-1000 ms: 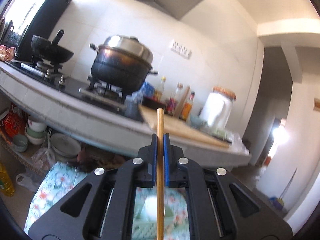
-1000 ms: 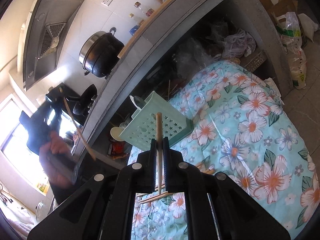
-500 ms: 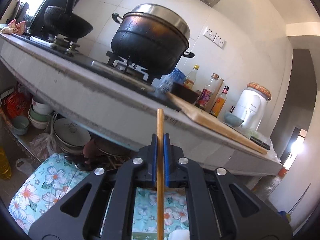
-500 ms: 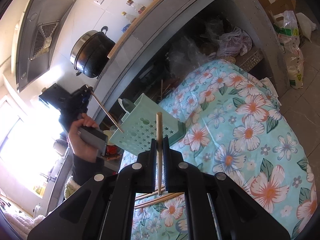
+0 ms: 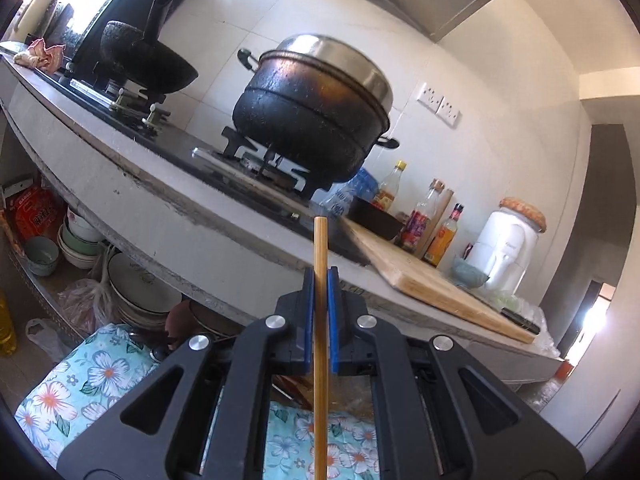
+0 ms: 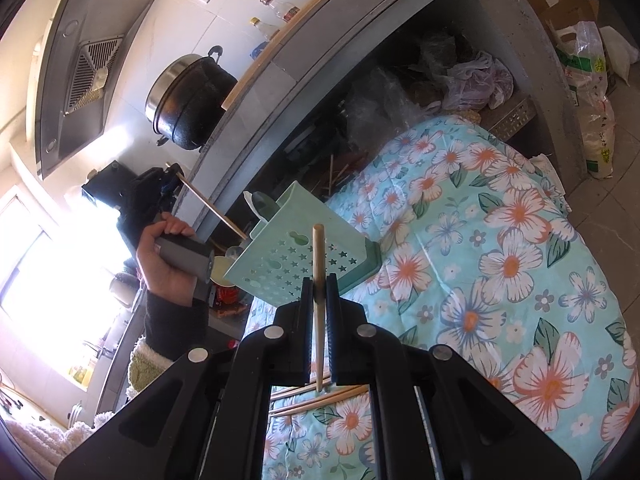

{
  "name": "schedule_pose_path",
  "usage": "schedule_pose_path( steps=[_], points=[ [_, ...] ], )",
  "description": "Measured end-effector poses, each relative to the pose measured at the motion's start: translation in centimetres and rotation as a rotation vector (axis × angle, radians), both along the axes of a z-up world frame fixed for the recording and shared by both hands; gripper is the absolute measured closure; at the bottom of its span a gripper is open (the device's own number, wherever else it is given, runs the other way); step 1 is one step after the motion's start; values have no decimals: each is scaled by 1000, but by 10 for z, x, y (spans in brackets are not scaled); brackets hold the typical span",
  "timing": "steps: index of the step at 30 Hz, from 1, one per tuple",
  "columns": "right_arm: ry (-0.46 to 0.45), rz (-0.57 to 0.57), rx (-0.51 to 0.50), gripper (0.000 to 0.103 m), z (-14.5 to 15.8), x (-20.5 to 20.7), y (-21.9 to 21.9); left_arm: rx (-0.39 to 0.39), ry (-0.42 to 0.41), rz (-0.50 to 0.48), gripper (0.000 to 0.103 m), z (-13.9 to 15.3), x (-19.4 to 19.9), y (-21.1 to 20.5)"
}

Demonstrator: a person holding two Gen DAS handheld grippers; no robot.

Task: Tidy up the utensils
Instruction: 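Carry the chopstick over the green holder and drop it in with the left gripper, then drop the held chopstick into the green holder with the right gripper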

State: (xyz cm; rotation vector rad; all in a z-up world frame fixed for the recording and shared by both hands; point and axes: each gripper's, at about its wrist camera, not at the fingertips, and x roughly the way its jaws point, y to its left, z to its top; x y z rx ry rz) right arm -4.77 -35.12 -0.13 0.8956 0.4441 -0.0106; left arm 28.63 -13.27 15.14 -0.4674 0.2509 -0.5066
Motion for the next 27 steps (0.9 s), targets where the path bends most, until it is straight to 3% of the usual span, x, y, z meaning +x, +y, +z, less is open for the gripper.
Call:
schedule_pose_path(
  steps=[7, 14, 16, 18, 21, 27],
  points=[
    [3, 4, -4, 97, 0, 0, -2, 78, 38, 11, 98, -33, -1, -7],
    [-11, -9, -48, 97, 11, -5, -2, 146, 71, 5, 97, -42, -26, 14],
    [-21, -13, -74, 97, 18, -6, -1, 159, 82, -9, 91, -44, -35, 21],
    [-35, -16, -102, 97, 27, -7, 0, 183, 90, -11, 66, -47, -45, 28],
    [-63, -22, -154, 97, 46, -6, 3, 196, 78, -15, 54, -51, -63, 38],
    [-137, -25, -247, 97, 90, -1, 9, 218, 52, -38, 42, -48, -96, 56]
  ],
)
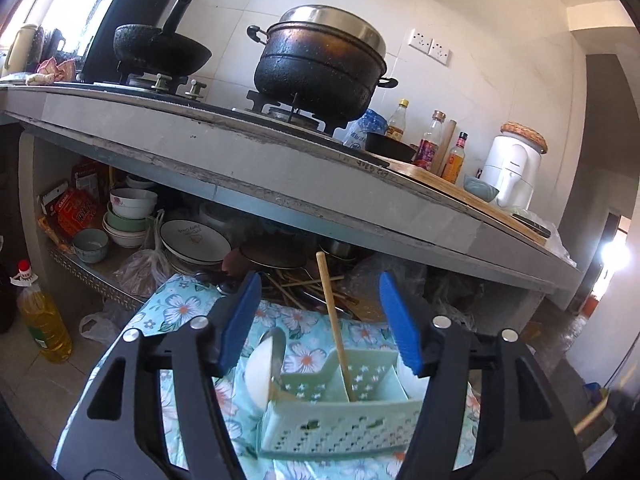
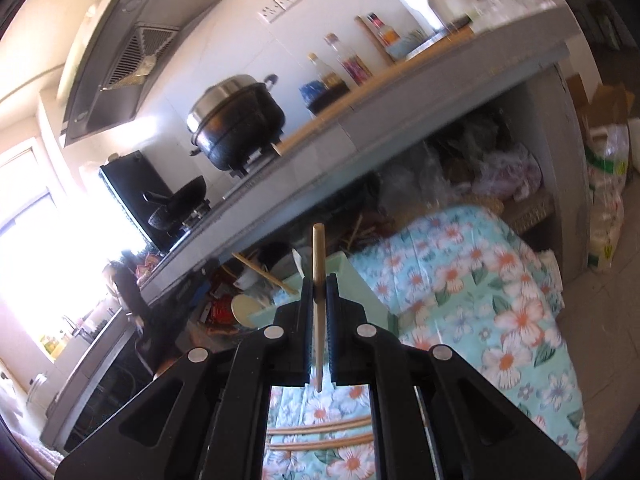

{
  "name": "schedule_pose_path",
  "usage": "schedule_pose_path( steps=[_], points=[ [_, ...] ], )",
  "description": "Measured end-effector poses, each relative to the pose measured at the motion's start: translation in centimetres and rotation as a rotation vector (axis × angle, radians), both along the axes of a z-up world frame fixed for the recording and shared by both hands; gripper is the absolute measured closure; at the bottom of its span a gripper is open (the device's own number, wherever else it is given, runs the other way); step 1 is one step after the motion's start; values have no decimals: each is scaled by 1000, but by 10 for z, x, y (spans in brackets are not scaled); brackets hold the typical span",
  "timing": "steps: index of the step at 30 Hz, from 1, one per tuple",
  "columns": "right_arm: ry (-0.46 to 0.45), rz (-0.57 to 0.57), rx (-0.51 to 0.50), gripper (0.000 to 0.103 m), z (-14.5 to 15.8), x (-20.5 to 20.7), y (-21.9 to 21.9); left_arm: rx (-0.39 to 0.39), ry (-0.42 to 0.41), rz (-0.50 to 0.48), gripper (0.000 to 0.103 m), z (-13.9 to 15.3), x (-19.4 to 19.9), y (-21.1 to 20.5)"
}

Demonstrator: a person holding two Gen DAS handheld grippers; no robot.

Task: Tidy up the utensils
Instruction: 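Drop the held chopstick into the green holder with the right gripper, then move both grippers back to the remaining chopsticks on the quilt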

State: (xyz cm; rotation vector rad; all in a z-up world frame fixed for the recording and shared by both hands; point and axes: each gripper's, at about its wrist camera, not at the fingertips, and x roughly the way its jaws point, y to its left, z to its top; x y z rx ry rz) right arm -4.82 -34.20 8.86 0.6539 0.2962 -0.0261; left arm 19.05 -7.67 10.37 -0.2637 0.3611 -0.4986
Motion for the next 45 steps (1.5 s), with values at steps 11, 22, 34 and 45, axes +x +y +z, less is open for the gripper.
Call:
schedule_pose_path(
  steps=[11, 22, 34, 45],
  points=[
    [-127, 29, -185, 97, 81, 56, 19, 111, 22, -117, 26, -17, -66, 26],
    [28, 87, -319, 97, 72, 149, 47, 225, 44, -181, 19, -54, -105, 31],
    [167, 90, -299, 72, 32, 172, 45, 239, 64, -178, 13, -61, -99, 28],
    [128, 6, -220, 54, 24, 92, 12, 274, 75, -210, 12, -64, -106, 24]
  ],
)
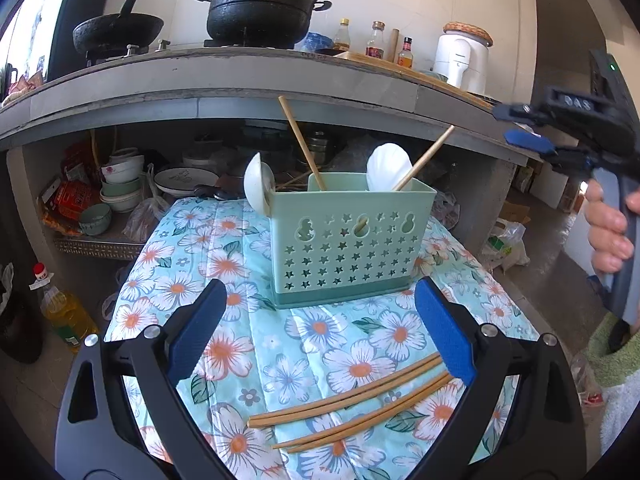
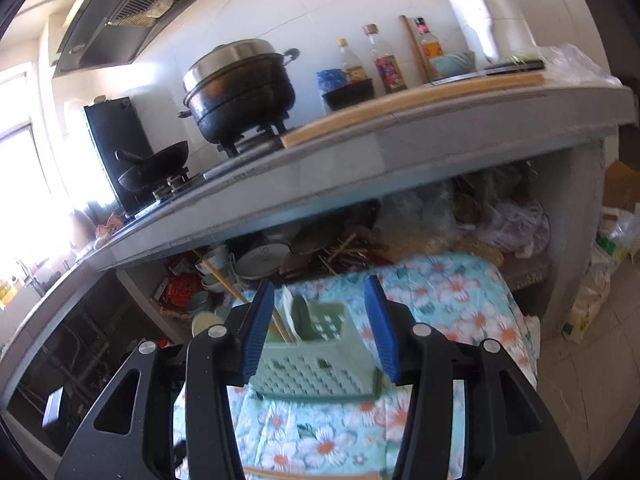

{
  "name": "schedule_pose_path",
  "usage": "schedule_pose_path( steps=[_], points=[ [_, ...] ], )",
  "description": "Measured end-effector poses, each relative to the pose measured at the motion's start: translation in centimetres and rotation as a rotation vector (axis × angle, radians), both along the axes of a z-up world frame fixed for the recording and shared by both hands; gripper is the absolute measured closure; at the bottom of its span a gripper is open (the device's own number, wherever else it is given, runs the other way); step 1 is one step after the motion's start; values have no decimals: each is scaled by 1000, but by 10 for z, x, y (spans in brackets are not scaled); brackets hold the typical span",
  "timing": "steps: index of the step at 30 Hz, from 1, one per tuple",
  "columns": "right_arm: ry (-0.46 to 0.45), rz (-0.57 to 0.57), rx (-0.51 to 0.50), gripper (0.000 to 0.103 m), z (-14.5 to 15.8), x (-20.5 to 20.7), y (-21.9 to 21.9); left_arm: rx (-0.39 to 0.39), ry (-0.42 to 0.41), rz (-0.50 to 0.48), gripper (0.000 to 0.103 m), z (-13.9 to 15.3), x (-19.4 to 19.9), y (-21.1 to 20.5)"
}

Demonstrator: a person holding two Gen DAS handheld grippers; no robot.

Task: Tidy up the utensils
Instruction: 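Move both grippers back to the remaining chopsticks on the quilt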

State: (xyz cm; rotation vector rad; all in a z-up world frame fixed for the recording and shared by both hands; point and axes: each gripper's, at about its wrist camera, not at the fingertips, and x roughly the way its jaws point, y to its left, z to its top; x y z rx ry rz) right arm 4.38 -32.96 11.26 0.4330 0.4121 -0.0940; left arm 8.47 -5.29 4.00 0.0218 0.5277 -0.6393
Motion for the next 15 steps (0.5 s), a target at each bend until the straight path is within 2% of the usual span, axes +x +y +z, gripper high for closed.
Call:
schedule_pose_path(
  steps=[3, 8, 11, 13, 15],
  points=[
    [76, 5, 45, 51, -26, -22, -5, 27, -8, -20, 12, -2, -5, -3],
    [261, 13, 177, 51, -98, -49, -6, 121, -11, -92, 12, -18, -18, -14],
    [328, 11, 286, 51, -139, -64, -6, 172, 18, -170, 12, -32, -29, -25],
    [357, -1, 337, 51, -158, -71, -5, 206, 26, -229, 16, -41, -38, -35],
    [372, -5, 367, 51, -170, -75, -3, 254, 30, -295, 28, -52, -50, -47]
  ],
)
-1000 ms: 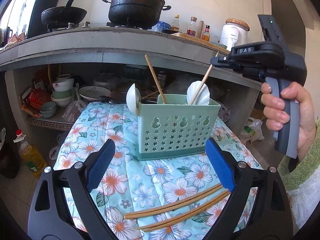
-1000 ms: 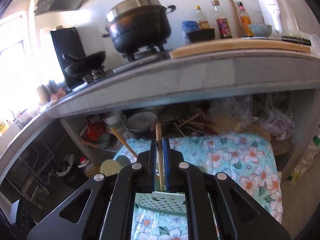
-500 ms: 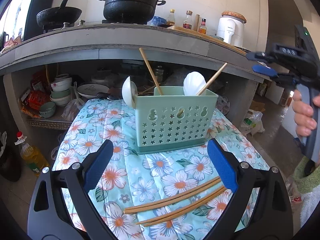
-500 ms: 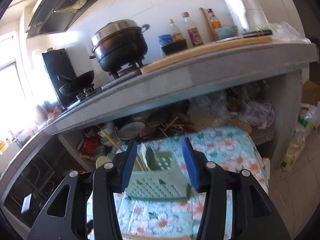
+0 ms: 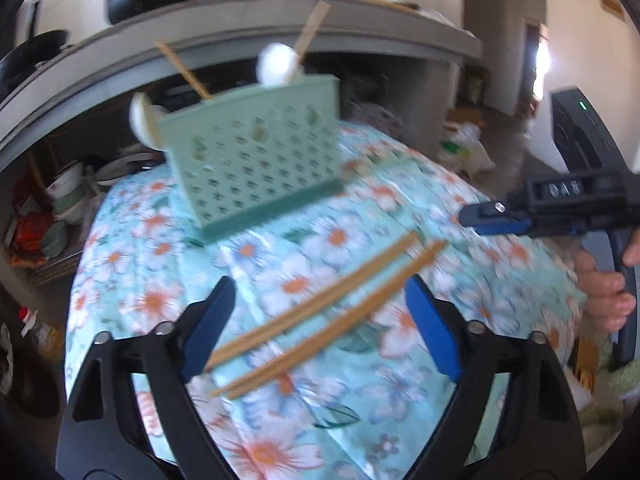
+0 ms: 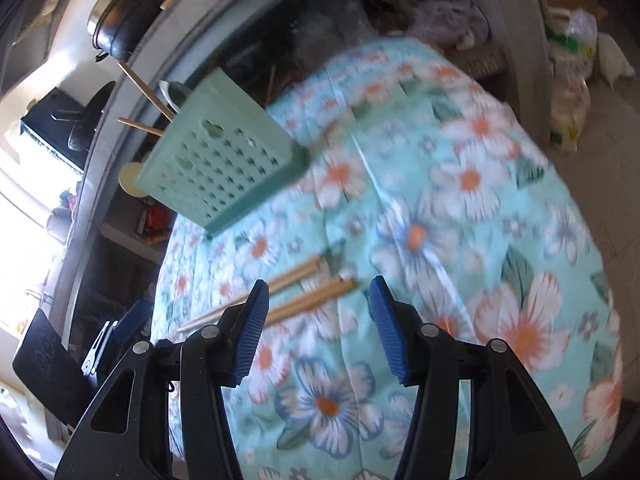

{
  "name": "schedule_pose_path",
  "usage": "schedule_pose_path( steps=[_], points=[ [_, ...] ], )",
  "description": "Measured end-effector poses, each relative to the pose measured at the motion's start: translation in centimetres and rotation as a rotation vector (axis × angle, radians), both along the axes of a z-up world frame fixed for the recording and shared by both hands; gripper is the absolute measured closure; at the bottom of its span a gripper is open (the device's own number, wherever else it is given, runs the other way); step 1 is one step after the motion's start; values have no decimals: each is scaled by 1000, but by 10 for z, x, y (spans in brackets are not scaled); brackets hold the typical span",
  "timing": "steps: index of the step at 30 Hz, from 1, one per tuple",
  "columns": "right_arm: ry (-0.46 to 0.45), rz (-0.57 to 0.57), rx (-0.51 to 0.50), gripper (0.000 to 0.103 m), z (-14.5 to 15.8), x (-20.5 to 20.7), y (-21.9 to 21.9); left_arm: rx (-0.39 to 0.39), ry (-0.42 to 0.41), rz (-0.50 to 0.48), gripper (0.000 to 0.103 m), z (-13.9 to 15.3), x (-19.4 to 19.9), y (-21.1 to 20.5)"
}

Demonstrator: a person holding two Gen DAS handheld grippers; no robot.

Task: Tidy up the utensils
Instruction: 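Move both grippers back to the remaining chopsticks on the quilt, then grasp one wooden chopstick with the left gripper and lift it upright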

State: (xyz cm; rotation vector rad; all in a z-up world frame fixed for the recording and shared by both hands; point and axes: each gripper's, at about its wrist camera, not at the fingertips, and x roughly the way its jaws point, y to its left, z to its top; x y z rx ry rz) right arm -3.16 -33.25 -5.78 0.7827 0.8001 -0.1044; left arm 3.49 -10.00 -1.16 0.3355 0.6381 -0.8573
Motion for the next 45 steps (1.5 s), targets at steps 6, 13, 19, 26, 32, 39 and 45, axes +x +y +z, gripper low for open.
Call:
schedule_pose_path(
  steps=[6, 13, 19, 26, 32, 39, 45],
  points=[
    [2, -15, 43, 51, -11, -11, -1, 184, -118, -96, 62, -27, -24, -29],
    [-9, -8, 64, 51, -12, -13, -6, 439, -355, -195, 85, -60, -43, -52],
    [-8, -3, 85, 51, -17, -11, -5, 538, -514, -237, 93, -73, -55, -61],
    [-17, -6, 98, 51, -18, -14, -8, 549, -476, -271, 96, -66, -69, -54],
    [-33, -17, 95, 51, -15, -19, -11, 510, -303, -282, 94, -51, -70, -41],
    [-42, -38, 113, 51, -14, -26, -17, 369, -99, -284, 75, -27, -57, -43],
    [-53, -55, 132, 51, -15, -30, -23, 294, -38, -260, 75, -25, -43, -75]
  ],
)
